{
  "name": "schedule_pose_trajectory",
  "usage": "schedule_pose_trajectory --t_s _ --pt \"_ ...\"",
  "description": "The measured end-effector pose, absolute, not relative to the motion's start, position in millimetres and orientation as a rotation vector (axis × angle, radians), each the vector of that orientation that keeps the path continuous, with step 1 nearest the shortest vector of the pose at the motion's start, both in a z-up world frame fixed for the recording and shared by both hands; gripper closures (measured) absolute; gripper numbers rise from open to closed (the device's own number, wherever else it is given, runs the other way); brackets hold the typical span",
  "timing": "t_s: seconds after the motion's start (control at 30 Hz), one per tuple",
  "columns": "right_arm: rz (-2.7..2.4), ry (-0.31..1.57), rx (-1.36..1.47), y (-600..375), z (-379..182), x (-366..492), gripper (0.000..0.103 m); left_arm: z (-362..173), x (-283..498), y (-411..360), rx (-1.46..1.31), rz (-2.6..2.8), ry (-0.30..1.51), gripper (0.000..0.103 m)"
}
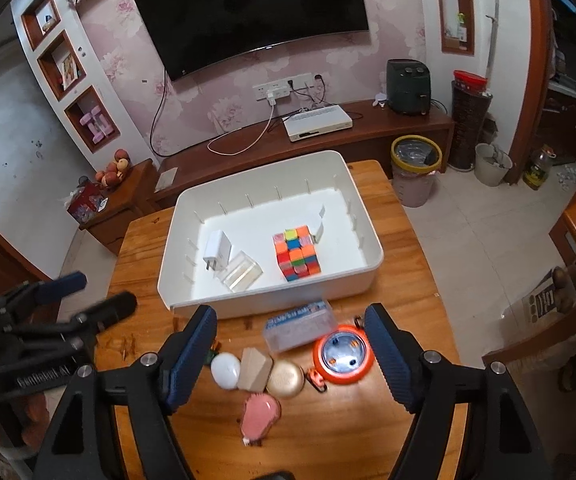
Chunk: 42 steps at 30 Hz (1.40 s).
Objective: Organize rigid objects
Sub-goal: 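Lift both tools out of the bin and move back over the table, then close the right gripper on the black plug adapter while the left grasps the pink brush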
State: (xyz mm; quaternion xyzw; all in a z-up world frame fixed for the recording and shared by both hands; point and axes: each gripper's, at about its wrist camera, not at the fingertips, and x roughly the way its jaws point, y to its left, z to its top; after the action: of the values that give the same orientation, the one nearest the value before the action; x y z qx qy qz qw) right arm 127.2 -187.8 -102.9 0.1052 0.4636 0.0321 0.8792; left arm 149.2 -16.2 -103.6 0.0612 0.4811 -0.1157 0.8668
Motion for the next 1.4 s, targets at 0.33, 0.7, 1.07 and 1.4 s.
schedule_pose_trajectory --t_s 0.33,0.7,1.07,1.4 --pt "0.045 0.972 0.193 -193 -114 80 0.024 -103 125 -24 0.163 -0.287 0.995 0.004" --pt "0.08 1.062 0.121 -163 -178 21 0.024 -150 101 -42 0.242 -0.357 1.109 0.003" --pt "0.173 1.179 0.022 -118 -261 -17 0.024 -215 94 -55 0.276 -0.4 1.252 0.004" --pt "0.174 1.19 -0.063 -98 -298 -18 0.024 -263 98 -68 0.291 -0.413 1.332 0.004"
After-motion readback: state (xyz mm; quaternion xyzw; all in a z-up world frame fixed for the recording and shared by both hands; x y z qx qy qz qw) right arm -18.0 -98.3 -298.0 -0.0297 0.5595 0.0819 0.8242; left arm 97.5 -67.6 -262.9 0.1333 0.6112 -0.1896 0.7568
